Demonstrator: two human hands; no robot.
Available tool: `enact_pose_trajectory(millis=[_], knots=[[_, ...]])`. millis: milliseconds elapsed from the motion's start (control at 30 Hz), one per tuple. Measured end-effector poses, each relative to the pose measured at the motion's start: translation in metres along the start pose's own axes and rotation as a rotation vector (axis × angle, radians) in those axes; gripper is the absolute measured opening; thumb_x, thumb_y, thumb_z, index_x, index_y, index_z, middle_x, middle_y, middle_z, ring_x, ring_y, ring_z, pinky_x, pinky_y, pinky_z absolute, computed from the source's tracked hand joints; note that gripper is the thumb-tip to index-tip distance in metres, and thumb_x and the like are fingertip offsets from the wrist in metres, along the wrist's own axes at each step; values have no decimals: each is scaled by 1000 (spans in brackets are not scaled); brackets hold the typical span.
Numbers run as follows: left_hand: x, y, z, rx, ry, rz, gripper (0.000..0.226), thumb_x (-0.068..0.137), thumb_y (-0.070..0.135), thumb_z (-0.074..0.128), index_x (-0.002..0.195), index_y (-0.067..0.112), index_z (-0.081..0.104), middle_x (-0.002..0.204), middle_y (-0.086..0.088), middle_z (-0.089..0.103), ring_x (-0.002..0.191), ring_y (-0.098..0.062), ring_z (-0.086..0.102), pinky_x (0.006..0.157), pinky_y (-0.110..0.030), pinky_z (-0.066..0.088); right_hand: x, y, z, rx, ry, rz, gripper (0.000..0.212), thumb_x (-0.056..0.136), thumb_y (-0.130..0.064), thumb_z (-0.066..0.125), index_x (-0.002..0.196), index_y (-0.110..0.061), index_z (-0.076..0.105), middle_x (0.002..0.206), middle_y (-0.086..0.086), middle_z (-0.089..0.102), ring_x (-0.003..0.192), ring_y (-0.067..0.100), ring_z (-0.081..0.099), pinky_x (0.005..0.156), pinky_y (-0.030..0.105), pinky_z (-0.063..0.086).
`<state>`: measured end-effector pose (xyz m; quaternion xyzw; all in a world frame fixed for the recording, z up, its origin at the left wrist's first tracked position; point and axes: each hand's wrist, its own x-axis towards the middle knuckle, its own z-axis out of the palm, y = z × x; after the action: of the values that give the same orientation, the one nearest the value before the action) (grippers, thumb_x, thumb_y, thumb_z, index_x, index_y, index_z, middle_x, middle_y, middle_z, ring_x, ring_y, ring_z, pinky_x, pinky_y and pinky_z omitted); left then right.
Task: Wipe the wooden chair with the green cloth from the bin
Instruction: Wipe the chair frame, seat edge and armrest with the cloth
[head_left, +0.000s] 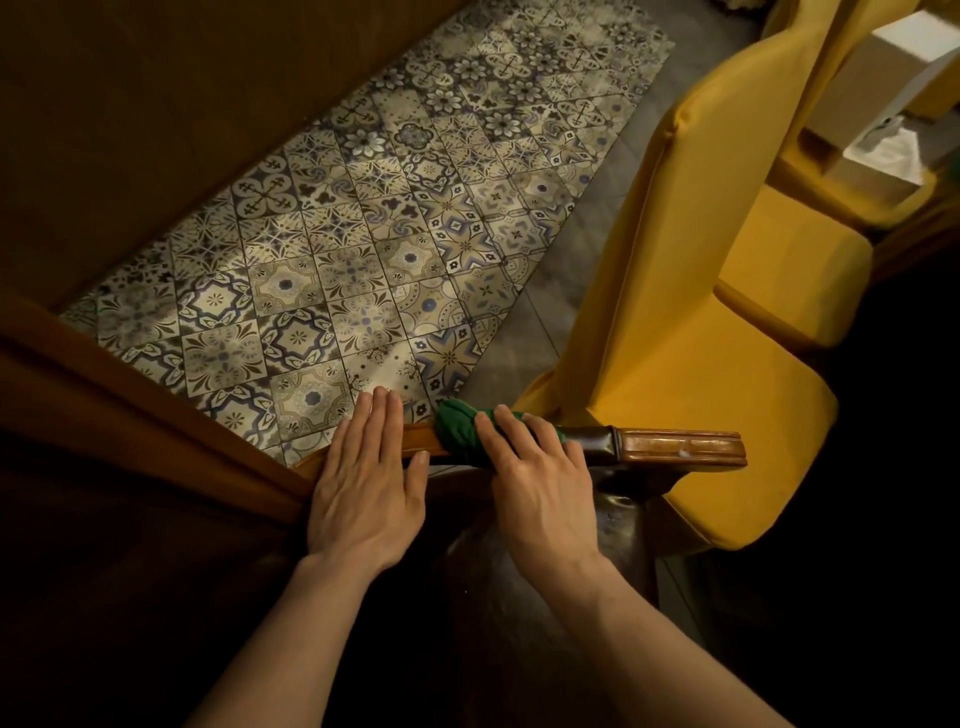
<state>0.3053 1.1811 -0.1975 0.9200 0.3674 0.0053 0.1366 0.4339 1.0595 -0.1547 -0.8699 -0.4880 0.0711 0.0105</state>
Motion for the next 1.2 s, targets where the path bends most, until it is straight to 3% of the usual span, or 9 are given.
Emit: enact_pose_trajectory(millis=[200, 367, 567, 700, 800, 900, 967, 1067, 1200], knots=[[2, -3, -7, -119, -59, 9, 65, 102, 44, 14, 155, 17, -13, 164, 2, -16, 146, -7, -25, 120, -31, -15, 2, -1, -3, 46, 15, 0, 62, 91, -15, 56, 150, -23, 40, 154, 3, 46, 133, 31, 45, 93, 47, 45], [4, -5, -8, -180, -73, 0, 61, 104, 39, 18, 156, 18, -6, 166, 3, -6, 147, -4, -18, 120, -29, -12, 1, 2, -6, 136, 50, -1, 61, 90, -15, 55, 148, -26, 41, 152, 0, 47, 131, 29, 45, 94, 47, 44], [8, 18, -9, -127, -48, -74, 64, 102, 45, 19, 158, 16, 9, 166, -1, 12, 151, -12, 1, 123, -39, -1, -10, 25, -22, 522, 199, 63, 50, 95, -24, 59, 144, -28, 48, 140, -8, 56, 121, 17, 52, 95, 39, 49], [15, 69, -6, -154, 30, 30, 66, 100, 51, 19, 157, 17, 15, 165, -2, 17, 151, -14, 3, 123, -38, 1, -24, 67, -30, 675, 336, 231, 46, 95, -24, 61, 140, -25, 54, 132, -7, 62, 119, 14, 56, 98, 38, 49], [18, 119, 2, -178, 65, 151, 68, 101, 50, 23, 158, 17, 10, 166, -2, 10, 152, -14, -4, 123, -36, -2, -37, 105, -30, 570, 419, 373, 47, 95, -24, 62, 141, -23, 53, 129, -1, 63, 115, 20, 58, 90, 41, 52], [16, 163, 12, -143, 45, 261, 76, 99, 47, 33, 158, 13, -2, 166, -4, -3, 151, -17, -14, 123, -40, -1, -49, 129, -23, 386, 434, 364, 52, 93, -19, 63, 144, -24, 51, 135, 4, 60, 116, 27, 54, 84, 44, 53], [14, 181, 21, -88, -6, 300, 86, 96, 42, 41, 156, 9, -11, 165, -9, -13, 149, -20, -22, 122, -40, -4, -53, 135, -14, 234, 351, 274, 56, 93, -17, 62, 146, -26, 48, 140, 9, 57, 116, 31, 52, 82, 46, 52], [10, 192, 31, 34, -86, 298, 98, 90, 40, 45, 150, 3, -23, 160, -15, -27, 144, -26, -34, 121, -42, -11, -55, 138, 3, 60, 169, 188, 62, 94, -19, 51, 153, -32, 35, 156, 10, 42, 131, 36, 42, 92, 47, 46], [11, 191, 37, 104, -117, 293, 104, 88, 39, 49, 148, 2, -28, 158, -17, -33, 143, -27, -36, 121, -43, -9, -53, 144, 6, -20, 98, 150, 65, 91, -20, 30, 155, -28, 28, 158, 13, 37, 134, 43, 39, 94, 50, 42]])
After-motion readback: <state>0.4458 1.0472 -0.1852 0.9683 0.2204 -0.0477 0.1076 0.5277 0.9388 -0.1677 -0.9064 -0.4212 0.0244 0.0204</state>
